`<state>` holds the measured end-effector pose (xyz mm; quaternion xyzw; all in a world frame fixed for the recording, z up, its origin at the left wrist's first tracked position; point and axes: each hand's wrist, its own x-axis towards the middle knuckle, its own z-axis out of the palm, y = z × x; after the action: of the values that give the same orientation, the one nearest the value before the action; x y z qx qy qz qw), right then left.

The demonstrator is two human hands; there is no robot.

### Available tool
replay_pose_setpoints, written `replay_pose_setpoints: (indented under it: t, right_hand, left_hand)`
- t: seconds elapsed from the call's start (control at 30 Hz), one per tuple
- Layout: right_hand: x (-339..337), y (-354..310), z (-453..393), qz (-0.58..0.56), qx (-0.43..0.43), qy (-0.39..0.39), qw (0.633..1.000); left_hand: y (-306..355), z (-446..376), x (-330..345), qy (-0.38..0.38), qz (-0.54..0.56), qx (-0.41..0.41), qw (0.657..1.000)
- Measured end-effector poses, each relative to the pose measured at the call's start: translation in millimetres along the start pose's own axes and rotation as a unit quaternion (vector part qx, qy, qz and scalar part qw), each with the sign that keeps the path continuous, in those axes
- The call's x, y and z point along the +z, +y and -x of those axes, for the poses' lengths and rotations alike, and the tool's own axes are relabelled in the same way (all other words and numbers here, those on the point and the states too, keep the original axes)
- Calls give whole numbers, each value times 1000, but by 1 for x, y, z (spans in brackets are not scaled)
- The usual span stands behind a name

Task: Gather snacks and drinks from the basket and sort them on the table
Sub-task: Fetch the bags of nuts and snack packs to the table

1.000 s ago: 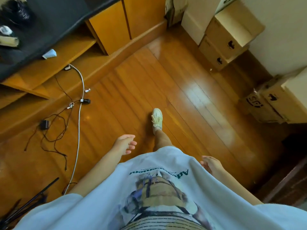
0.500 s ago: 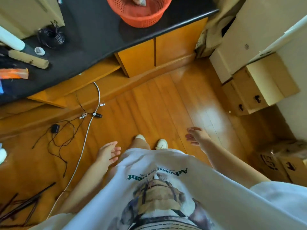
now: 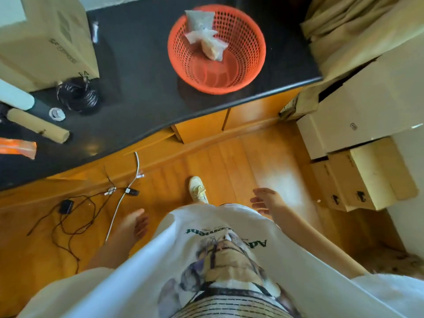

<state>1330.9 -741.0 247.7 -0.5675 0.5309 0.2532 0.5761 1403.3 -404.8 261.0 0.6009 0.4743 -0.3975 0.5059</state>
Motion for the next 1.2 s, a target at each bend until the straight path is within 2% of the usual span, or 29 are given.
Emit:
replay_pose_setpoints:
  t: [0.1, 0.27, 0.4, 0.53, 0.73, 0.8, 0.9, 0.97, 1.03, 1.07, 1.13, 1.2]
  right_hand:
    - [-2, -21, -10, -43, 19, 19, 999]
    - [-12, -41, -33, -107, 52, 54, 991]
    - [-20, -77, -59, -106, 69, 63, 990]
    - [-23, -149, -86, -100, 6, 45, 994]
    - [-3, -293, -125, -67, -154, -34, 985]
    - [11, -334, -145, -42, -198, -64, 977]
    - [35, -377, -184, 31, -209, -89, 973]
    - [50, -396, -210, 97, -197, -82, 972]
    - [59, -404, -230, 176, -183, -46, 966]
    - [63, -405, -237, 207, -184, -27, 960]
    - [70, -405, -250, 249, -207, 4, 946]
    - [76, -401, -262, 288, -245, 21, 926]
  left_hand:
    - [72, -18, 22, 19, -60, 42, 997]
    - [166, -14, 86, -7, -131, 129, 983]
    - [219, -10, 142, -33, -130, 169, 976]
    - [265, -9, 188, -52, -123, 194, 972]
    - [333, -37, 235, -45, -92, 224, 969]
    - [356, -52, 245, -39, -103, 259, 960]
    - [387, -79, 256, -20, -162, 319, 934]
    - [409, -94, 259, 28, -219, 385, 896]
    - [431, -103, 260, 87, -276, 465, 837]
    - [443, -106, 260, 119, -319, 508, 791]
    - [466, -111, 262, 164, -424, 580, 676]
    - [489, -114, 265, 159, -525, 629, 551]
